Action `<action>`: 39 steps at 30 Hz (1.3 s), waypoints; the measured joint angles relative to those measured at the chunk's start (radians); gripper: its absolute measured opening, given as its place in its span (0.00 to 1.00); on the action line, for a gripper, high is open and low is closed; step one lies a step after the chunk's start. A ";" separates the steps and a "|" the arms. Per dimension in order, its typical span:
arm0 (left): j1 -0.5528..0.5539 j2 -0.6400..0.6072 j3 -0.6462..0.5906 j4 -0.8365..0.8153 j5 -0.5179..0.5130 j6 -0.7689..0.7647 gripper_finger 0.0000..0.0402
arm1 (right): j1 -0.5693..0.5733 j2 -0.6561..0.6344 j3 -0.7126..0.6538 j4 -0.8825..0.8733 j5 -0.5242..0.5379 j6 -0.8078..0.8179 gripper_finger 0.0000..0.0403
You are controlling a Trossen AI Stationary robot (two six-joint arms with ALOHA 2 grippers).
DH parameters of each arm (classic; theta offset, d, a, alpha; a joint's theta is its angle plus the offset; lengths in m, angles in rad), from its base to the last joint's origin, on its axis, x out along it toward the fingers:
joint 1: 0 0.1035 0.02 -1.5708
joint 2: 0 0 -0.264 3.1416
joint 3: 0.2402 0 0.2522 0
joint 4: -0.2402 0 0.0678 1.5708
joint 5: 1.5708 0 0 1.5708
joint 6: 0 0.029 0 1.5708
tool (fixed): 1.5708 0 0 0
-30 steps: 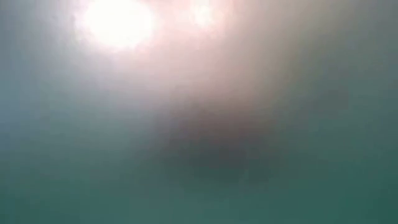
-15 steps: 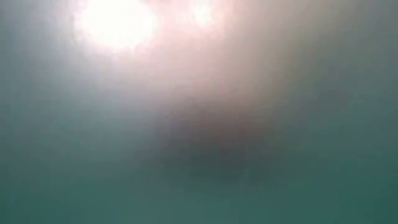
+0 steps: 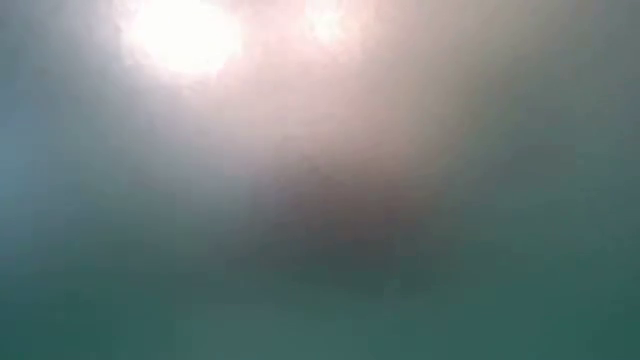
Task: Sort Maruchan noodles
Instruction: Put the red noodle pack into the green bin
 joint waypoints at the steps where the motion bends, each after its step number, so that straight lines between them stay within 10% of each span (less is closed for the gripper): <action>1: 0.013 -0.001 0.000 -0.013 -0.012 0.017 0.41 | 0.000 0.000 0.000 0.000 0.000 0.000 0.51; 26: 0.373 0.006 -0.007 -0.083 -0.528 0.491 0.41 | 0.000 0.000 0.000 0.000 0.000 0.004 0.51; 39: 0.504 0.009 -0.009 0.073 -0.532 0.812 0.41 | 0.000 0.000 0.000 0.019 0.001 -0.009 0.51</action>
